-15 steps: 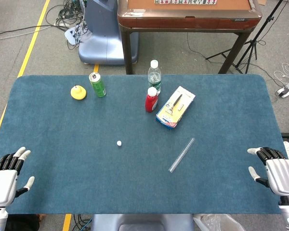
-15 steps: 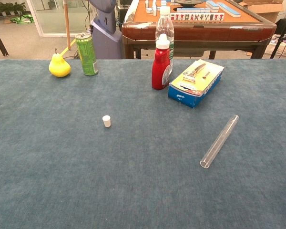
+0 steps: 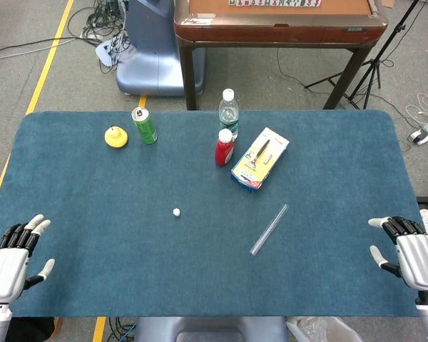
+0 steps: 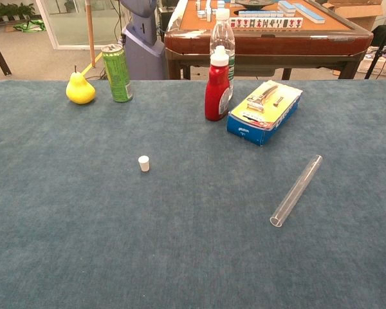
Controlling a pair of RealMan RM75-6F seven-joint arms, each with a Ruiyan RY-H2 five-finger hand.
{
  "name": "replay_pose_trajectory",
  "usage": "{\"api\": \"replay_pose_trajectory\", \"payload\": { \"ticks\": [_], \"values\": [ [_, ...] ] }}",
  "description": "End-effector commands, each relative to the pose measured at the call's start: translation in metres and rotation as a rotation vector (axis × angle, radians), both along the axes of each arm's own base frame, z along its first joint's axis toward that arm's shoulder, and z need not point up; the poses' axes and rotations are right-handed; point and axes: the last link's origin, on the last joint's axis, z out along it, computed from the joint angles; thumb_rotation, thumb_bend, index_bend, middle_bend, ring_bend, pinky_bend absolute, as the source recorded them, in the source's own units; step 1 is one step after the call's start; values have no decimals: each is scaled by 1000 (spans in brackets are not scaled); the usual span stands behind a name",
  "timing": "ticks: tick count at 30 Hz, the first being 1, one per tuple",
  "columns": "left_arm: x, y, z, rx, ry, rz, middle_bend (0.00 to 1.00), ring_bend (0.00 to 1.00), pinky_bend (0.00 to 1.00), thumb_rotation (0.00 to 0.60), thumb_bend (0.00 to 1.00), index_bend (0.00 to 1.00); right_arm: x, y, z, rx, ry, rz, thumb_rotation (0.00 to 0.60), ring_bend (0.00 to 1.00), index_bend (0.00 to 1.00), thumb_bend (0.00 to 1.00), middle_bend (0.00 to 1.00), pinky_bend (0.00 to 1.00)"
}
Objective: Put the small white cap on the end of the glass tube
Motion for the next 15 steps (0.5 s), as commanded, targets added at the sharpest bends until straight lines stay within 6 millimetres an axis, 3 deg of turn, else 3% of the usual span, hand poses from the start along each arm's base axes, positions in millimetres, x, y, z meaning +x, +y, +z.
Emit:
{"api": "replay_pose_trajectory", "payload": {
  "ticks": [1,3,9,15],
  "values": [
    [5,21,2,-85,21,-70,105,176,151,600,266,150,3,-4,5,-11,7,-1,600,271,340,319,373,326],
    [10,34,0,-124,26,-111,125,217,211,600,266,157,5,-8,9,-14,15,0,600,271,341,319,373,325],
    [30,76,-17,-239,-7,-201,287,390,533,600,266,188,15,-17,9,-5,21,15,600,271,341,319,373,326],
    [63,114,-49,-354,28,-306,538,613,826,600,266,234,24,-22,3,25,34,26,600,271,340,319,373,326]
  ]
}}
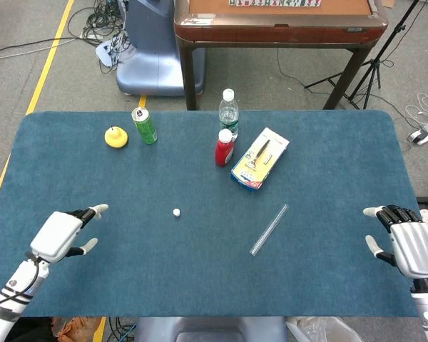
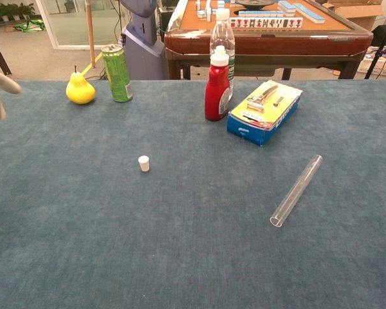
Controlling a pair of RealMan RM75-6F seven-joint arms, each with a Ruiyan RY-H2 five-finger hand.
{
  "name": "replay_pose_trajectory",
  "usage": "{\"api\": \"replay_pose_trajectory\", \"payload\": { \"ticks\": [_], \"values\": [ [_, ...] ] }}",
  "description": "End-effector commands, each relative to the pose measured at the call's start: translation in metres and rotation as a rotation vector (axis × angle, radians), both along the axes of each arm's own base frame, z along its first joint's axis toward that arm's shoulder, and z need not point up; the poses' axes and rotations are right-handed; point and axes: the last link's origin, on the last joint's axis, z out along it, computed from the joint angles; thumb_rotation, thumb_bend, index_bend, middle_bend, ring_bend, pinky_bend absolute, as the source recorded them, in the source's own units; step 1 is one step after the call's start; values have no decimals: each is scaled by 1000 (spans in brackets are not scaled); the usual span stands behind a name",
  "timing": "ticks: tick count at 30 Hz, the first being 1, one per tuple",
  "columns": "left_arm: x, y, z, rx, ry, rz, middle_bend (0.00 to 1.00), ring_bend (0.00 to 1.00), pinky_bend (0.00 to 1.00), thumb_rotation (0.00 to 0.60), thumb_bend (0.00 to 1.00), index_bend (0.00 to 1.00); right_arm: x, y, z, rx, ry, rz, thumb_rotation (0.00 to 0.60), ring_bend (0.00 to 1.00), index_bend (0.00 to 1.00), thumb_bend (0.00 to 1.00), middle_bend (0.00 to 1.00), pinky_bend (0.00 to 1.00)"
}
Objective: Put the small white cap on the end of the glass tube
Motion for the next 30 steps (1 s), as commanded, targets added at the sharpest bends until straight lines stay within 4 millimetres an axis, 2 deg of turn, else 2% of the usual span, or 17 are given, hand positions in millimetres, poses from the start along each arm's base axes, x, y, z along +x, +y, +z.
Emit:
{"api": "replay_pose_trajectory", "payload": {
  "ticks": [1,5,14,30],
  "values": [
    [22,25,-23,-70,22,-68,592,658,884,600,266,247,4,-1,-3,15,6,5,600,271,340,318,373,326],
    [37,44,-42,-110,41,-93,710,769,998,600,266,281,6,0,-6,31,10,8,600,272,341,319,373,326],
    [67,79,-82,-160,78,-107,950,973,1000,600,267,340,4,-1,-11,55,16,-2,600,283,340,319,373,326],
    [91,114,-139,-213,147,-59,985,1000,1000,600,258,393,-2,-3,-18,87,18,-25,600,294,341,319,379,326]
  ]
}}
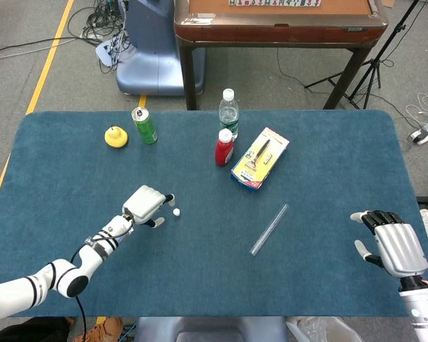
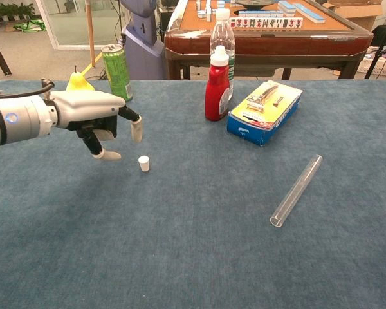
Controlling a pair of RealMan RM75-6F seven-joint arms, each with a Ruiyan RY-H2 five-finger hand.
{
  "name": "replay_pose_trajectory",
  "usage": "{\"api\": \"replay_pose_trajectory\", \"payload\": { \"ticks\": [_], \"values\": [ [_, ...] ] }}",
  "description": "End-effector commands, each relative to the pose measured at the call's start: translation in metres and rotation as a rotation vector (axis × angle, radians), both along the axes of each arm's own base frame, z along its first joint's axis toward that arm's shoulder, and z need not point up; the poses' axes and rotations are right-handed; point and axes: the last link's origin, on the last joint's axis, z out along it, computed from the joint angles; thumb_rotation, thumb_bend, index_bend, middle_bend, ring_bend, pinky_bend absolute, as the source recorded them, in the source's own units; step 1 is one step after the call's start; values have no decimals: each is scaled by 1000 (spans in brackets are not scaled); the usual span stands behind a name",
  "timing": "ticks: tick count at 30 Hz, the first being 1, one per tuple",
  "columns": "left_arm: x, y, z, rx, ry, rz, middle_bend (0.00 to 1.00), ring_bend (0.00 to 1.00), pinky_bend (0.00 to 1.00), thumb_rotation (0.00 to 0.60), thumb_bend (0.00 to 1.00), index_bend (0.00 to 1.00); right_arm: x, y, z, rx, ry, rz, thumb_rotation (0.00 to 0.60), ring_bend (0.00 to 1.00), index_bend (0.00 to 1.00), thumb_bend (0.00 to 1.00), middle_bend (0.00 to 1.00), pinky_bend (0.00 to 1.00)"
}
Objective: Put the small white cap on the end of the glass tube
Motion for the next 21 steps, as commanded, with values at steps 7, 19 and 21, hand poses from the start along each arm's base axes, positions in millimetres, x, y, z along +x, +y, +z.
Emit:
{"api": "replay_pose_trajectory", "payload": {
  "ticks": [7,19,21],
  "values": [
    [14,7,-21,-4,8,5,986,1000,1000,600,258,408,-4,1,0,3,-2,-13,600,298,341,319,382,326],
    [21,15,-37,-3,39,15,986,1000,1000,600,258,442,-10,5,5,-10,-2,-30,600,304,341,319,386,326],
    [21,14,-38,-3,43,15,986,1000,1000,600,258,445,-10,5,5,-10,-3,-31,600,305,341,319,387,326]
  ]
}}
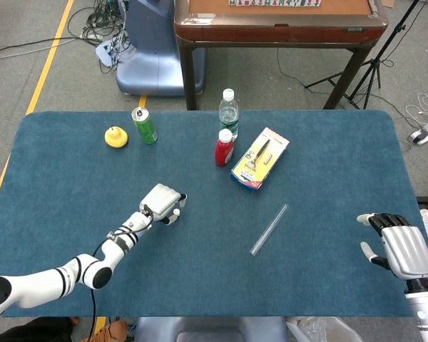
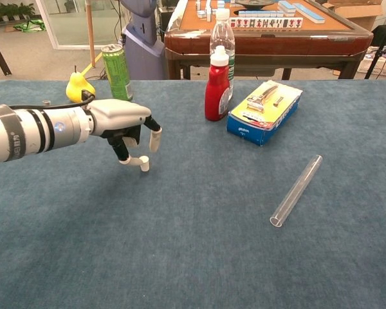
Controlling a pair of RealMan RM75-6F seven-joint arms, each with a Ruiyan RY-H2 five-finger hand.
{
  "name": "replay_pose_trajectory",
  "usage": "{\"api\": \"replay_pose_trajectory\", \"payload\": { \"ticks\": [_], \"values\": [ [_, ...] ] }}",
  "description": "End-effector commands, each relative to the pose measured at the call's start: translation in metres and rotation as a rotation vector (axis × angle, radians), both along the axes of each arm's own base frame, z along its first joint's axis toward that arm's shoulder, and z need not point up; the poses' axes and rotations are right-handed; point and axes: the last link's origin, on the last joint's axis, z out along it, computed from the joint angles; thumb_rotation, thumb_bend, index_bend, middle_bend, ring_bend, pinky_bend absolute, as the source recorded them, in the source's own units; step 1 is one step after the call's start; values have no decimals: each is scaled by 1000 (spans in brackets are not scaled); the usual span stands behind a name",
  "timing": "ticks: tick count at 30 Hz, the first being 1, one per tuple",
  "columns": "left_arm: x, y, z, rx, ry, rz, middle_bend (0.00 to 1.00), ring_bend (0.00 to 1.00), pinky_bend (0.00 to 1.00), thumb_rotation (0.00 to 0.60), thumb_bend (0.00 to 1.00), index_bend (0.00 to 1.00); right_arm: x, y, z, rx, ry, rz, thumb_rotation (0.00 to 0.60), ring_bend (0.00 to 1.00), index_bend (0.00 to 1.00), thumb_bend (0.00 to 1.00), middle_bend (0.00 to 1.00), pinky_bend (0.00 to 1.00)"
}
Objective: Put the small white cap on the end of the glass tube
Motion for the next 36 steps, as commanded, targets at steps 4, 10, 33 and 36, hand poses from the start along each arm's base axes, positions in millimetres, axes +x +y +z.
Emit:
{"api": "replay_pose_trajectory", "payload": {
  "ticks": [4,10,33,36],
  "values": [
    [0,-1,-2,2,8,-1,986,1000,1000,600,258,456,-1,0,0,1,-5,-1,600,306,340,319,387,326],
    [-1,0,-4,1,11,9,986,1000,1000,600,258,471,-2,1,0,0,-7,0,600,306,341,319,387,326],
    [-5,5,-10,6,19,38,983,1000,1000,600,258,509,-3,2,1,-1,-5,-7,600,318,341,319,398,326],
    [-5,6,-11,6,18,39,983,1000,1000,600,258,514,-3,3,2,-3,-3,-8,600,320,341,319,400,326]
  ]
}}
